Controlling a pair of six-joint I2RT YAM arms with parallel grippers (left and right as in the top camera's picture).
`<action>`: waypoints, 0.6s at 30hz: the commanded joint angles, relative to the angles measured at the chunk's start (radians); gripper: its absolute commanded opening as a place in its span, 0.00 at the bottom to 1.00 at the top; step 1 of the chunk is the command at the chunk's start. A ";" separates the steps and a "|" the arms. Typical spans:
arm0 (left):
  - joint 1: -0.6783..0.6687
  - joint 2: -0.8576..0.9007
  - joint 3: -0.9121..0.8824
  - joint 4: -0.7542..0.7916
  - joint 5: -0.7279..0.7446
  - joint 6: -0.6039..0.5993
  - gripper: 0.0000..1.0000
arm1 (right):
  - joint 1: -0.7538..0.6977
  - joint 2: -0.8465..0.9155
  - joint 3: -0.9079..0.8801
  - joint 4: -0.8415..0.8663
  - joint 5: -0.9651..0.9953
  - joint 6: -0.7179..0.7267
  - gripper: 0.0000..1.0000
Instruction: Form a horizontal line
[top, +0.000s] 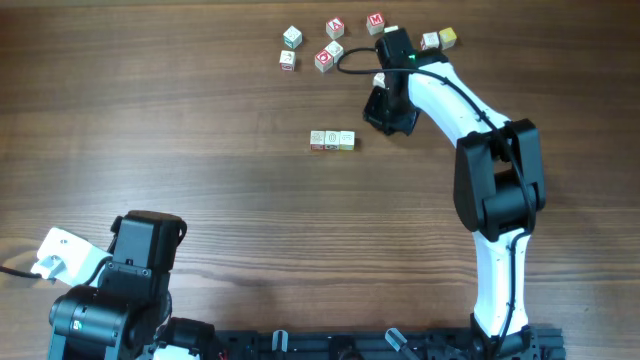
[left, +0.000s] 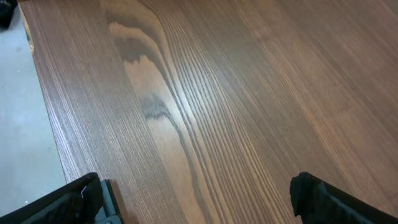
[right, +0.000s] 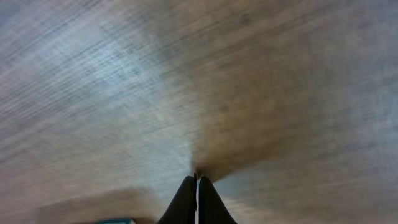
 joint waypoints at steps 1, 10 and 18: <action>0.008 -0.003 -0.002 -0.001 -0.006 -0.021 1.00 | 0.016 0.020 0.005 -0.029 0.017 0.024 0.05; 0.008 -0.003 -0.002 -0.001 -0.006 -0.021 1.00 | 0.027 0.016 0.005 -0.026 -0.045 -0.070 0.05; 0.008 -0.003 -0.002 -0.001 -0.006 -0.021 1.00 | 0.048 0.002 0.005 0.000 -0.075 -0.144 0.05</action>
